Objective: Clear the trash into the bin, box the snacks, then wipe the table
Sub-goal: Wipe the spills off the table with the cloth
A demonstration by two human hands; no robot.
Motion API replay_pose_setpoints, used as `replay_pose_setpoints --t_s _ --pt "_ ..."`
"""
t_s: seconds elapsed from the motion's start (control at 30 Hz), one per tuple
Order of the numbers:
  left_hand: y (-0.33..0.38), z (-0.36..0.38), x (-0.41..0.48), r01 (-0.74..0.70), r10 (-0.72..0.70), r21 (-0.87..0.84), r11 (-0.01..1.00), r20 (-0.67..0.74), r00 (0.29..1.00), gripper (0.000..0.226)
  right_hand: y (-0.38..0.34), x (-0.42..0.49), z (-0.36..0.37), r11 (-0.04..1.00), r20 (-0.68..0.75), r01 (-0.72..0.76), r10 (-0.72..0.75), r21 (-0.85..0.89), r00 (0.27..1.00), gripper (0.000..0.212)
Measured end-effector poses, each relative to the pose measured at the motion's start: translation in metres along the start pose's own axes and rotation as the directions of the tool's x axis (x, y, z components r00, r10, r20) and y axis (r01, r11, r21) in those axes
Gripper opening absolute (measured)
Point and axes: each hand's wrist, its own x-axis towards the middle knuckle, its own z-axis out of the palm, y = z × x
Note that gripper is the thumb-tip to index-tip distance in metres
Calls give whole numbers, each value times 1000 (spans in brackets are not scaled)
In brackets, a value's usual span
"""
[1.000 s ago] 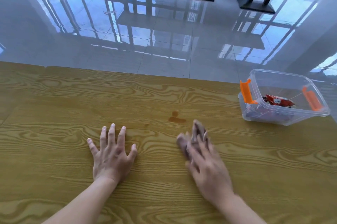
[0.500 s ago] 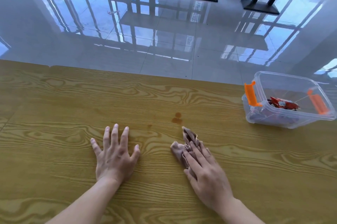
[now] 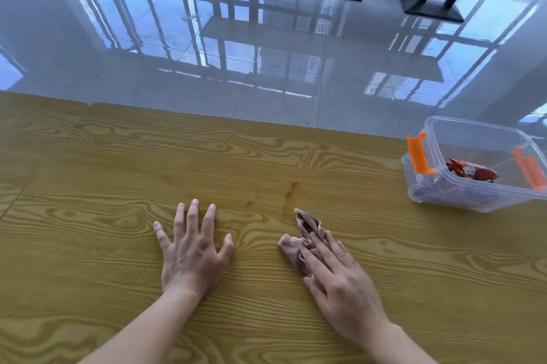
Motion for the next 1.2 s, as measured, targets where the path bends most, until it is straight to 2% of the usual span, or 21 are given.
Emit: replay_pose_setpoints --t_s 0.03,0.1,0.2,0.27,0.33,0.4,0.43,0.47,0.53,0.6,0.67,0.73,0.8,0.87,0.9,0.97,1.03,1.07,1.1,1.13,1.2 --pt "0 0 0 -2 2 6 1000 -3 1000 75 10 5 -2 1000 -20 -30 30 -6 999 49" --pt "0 1 0 -1 2 12 1000 -7 1000 74 24 40 -11 979 -78 -204 203 -6 976 49" --pt "0 0 0 0 0 7 1000 -13 1000 74 23 105 -20 879 -68 -474 477 49 876 51" --pt "-1 0 0 2 -2 6 1000 -8 1000 75 10 113 -14 902 -56 -431 432 36 900 52" --pt "0 0 0 4 -4 -1 1000 -11 1000 74 1 88 -6 974 -44 -226 226 1 973 53" --pt "0 0 0 4 -4 0 1000 -14 1000 74 0 50 -3 999 4 -41 41 -20 999 52" --pt "0 0 0 3 -3 2 1000 -11 1000 74 8 40 -4 1000 21 -7 7 -25 1000 50" --pt "0 1 0 4 -4 5 1000 -11 1000 74 18 39 -5 999 15 -24 25 -29 1000 49" --pt "-1 2 1 6 -6 12 1000 -14 1000 74 29 64 -9 980 -38 -197 196 -25 980 49" --pt "0 2 0 3 -3 8 1000 -18 1000 74 28 110 -14 913 -73 -406 408 40 910 50" --pt "-1 2 1 9 -9 4 1000 -21 1000 73 17 142 -14 874 -40 -478 482 89 875 51" --pt "-2 2 0 12 -12 4 1000 -13 1000 73 7 137 -9 914 -25 -396 399 89 917 51" --pt "-1 2 0 8 -8 -2 1000 -20 1000 73 3 96 -3 979 -30 -203 204 27 978 50" --pt "-1 1 1 13 -13 -1 1000 -19 1000 73 12 55 -5 999 14 -29 29 -23 999 49" --pt "-1 1 1 12 -12 0 1000 -15 1000 73 27 48 -7 999 9 -9 10 -40 1000 49" --pt "-1 1 1 11 -11 0 1000 -10 1000 73 47 56 -13 980 -37 -189 187 -61 982 48" --pt "-1 2 1 14 -14 3 1000 -7 1000 73 44 87 -18 886 -85 -463 460 -16 884 50" --pt "0 1 1 16 -16 5 1000 -7 1000 73 32 101 -18 841 -79 -540 539 5 839 52" --pt "0 1 1 15 -15 5 1000 -6 1000 73 16 110 -17 837 -69 -547 546 3 835 55" --pt "0 1 1 14 -14 3 1000 -6 1000 73 -1 113 -10 874 -70 -485 483 -25 873 58" --pt "0 2 1 15 -15 1 1000 -9 1000 73 -36 96 5 964 -45 -256 253 -67 966 60"
